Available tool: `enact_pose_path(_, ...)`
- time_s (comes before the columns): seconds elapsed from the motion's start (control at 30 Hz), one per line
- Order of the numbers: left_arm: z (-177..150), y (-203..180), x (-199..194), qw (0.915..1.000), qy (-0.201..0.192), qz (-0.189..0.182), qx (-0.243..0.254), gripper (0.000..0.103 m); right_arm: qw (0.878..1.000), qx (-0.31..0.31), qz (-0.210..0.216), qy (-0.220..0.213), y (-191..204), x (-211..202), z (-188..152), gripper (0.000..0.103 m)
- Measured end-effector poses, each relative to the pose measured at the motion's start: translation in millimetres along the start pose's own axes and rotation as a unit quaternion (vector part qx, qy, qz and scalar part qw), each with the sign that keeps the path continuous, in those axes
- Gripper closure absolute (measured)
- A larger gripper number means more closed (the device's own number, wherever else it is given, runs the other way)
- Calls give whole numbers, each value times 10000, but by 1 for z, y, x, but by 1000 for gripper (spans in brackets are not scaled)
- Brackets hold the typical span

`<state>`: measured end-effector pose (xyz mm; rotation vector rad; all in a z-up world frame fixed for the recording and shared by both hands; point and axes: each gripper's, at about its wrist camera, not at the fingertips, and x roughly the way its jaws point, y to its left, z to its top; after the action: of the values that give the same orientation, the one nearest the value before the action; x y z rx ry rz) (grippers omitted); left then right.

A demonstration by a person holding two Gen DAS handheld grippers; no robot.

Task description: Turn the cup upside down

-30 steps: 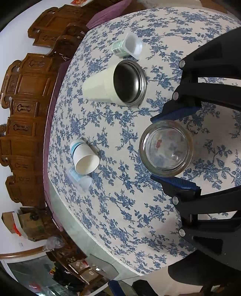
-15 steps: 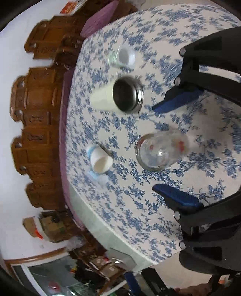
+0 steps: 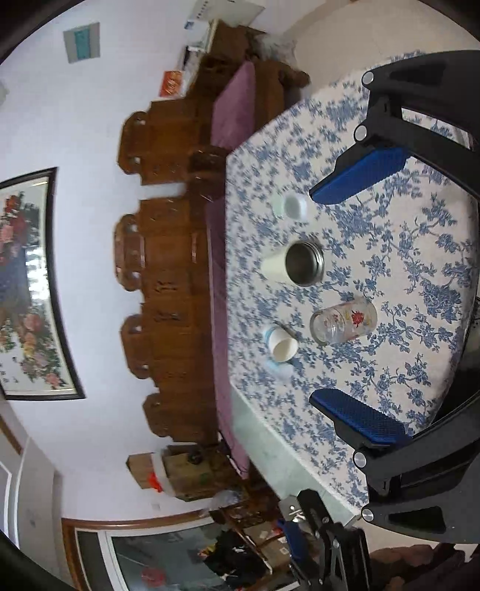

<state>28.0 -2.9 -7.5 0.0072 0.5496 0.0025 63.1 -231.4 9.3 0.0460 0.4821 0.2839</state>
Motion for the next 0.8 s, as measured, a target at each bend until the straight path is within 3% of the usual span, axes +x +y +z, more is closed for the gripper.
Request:
enact_pose_path(0.27, -2, -5, -22, 9999, -111, 5, -8, 8, 9996, 22, -99, -249, 8, -36, -2, 2)
enact_pose_path(0.8, -4, -6, -32, 9997, -260, 20, -19, 8, 9994, 36, -154, -304, 9, -39, -3, 2)
